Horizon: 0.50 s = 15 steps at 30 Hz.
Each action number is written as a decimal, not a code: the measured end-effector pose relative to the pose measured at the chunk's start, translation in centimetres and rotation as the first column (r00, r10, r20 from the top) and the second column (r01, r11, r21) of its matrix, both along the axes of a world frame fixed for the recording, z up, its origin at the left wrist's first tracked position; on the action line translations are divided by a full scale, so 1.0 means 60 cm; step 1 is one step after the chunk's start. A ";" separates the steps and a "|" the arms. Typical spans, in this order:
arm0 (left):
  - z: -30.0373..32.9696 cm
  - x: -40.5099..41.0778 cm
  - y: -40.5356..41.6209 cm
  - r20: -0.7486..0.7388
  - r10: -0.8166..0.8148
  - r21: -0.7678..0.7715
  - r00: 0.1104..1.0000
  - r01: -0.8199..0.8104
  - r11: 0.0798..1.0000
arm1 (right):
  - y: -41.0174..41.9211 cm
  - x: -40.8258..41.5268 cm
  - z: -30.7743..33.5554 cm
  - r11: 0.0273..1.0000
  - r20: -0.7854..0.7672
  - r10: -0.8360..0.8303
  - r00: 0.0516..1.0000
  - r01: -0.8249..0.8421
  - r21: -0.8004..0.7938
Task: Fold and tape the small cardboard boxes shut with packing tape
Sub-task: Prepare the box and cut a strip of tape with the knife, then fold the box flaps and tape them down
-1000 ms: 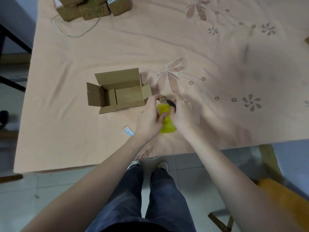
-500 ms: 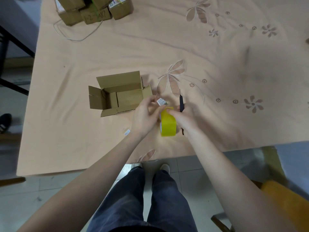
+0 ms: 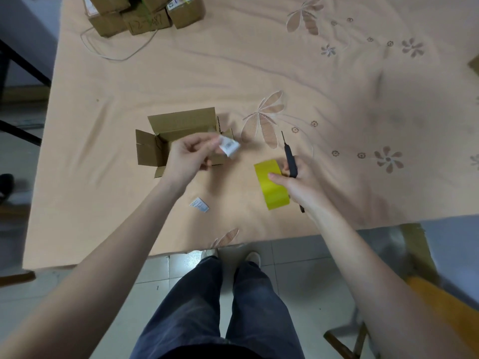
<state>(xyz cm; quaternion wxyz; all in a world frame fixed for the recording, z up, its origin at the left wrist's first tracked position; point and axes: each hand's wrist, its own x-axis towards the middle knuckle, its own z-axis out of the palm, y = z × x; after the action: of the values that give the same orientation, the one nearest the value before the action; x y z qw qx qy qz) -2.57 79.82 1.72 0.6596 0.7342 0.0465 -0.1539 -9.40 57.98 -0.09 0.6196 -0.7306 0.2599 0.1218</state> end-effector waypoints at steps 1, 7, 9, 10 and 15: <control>-0.005 -0.013 0.011 0.012 -0.121 0.033 0.993 0.121 0.992 | 0.002 -0.001 0.002 1.000 0.009 0.008 1.000 -0.008 -0.025; -0.099 -0.099 0.073 -0.106 -0.146 0.362 0.984 0.175 0.915 | 0.033 0.001 0.002 0.996 0.051 0.052 0.997 -0.049 -0.070; -0.125 -0.100 0.089 -0.093 -0.035 0.510 0.995 0.078 0.856 | 0.046 0.001 -0.001 0.996 0.056 0.064 0.996 -0.060 -0.058; -0.135 -0.098 0.094 -0.067 -0.021 0.574 0.998 0.056 0.817 | 0.052 0.000 -0.002 0.996 0.056 0.070 0.996 -0.066 -0.060; -0.153 -0.090 0.091 -0.039 -0.069 0.756 0.997 0.074 0.650 | 0.079 -0.006 -0.005 0.991 0.081 0.114 0.990 -0.108 -0.076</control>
<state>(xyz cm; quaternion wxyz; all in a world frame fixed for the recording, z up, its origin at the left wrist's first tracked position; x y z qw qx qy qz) -7.99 85.27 -7.49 0.2871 0.9429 0.0796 -0.1487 -9.77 62.74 -0.41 0.5959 -0.7700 0.1967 0.1156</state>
